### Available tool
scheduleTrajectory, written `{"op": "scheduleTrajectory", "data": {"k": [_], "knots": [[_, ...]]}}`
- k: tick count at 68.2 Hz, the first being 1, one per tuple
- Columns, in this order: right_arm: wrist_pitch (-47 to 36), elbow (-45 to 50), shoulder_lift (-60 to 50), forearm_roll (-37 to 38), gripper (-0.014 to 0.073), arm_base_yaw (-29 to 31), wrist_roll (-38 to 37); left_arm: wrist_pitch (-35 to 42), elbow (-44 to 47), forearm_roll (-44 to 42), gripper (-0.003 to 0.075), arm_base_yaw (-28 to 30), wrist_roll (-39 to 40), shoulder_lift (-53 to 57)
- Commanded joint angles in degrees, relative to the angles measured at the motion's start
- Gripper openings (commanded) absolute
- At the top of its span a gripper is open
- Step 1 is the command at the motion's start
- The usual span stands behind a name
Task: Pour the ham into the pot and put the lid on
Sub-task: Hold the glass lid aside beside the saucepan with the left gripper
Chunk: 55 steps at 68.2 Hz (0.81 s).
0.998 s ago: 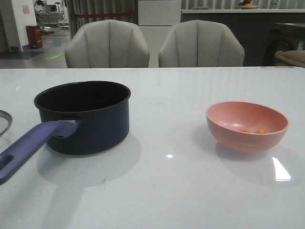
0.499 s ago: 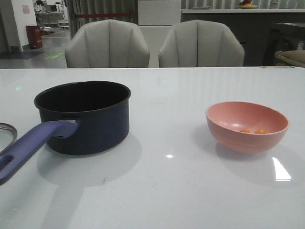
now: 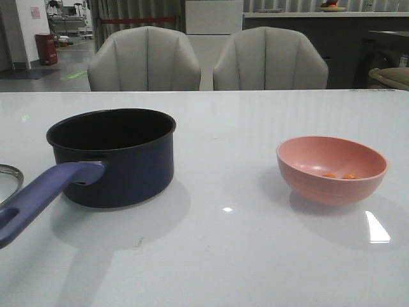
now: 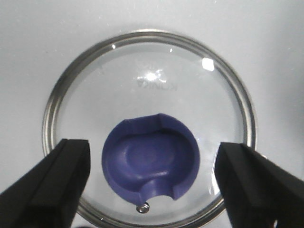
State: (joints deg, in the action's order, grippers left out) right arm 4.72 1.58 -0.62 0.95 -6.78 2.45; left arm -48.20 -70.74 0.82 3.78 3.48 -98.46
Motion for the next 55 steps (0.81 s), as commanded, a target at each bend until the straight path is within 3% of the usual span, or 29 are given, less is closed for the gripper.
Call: {"op": "scheduleTrajectory", "data": {"k": [1, 13, 38, 55], "knots": [[-4.72, -0.37, -1.12, 0.6, 0.0158, 0.28, 0.0, 3.22, 0.95, 0.16, 0.0562, -0.12, 0.05, 7.73], [-4.72, -0.37, -1.12, 0.6, 0.0158, 0.28, 0.0, 9.23, 10.57, 0.7, 0.0562, -1.7, 0.05, 19.95], [-4.72, -0.37, -1.12, 0.6, 0.0158, 0.02, 0.0, 13.04, 29.07, 5.16, 0.0562, -5.22, 0.05, 46.46], [-4.72, -0.37, -1.12, 0.6, 0.0158, 0.02, 0.0, 17.89, 34.82, 6.46, 0.0562, -6.29, 0.05, 63.67]]}}
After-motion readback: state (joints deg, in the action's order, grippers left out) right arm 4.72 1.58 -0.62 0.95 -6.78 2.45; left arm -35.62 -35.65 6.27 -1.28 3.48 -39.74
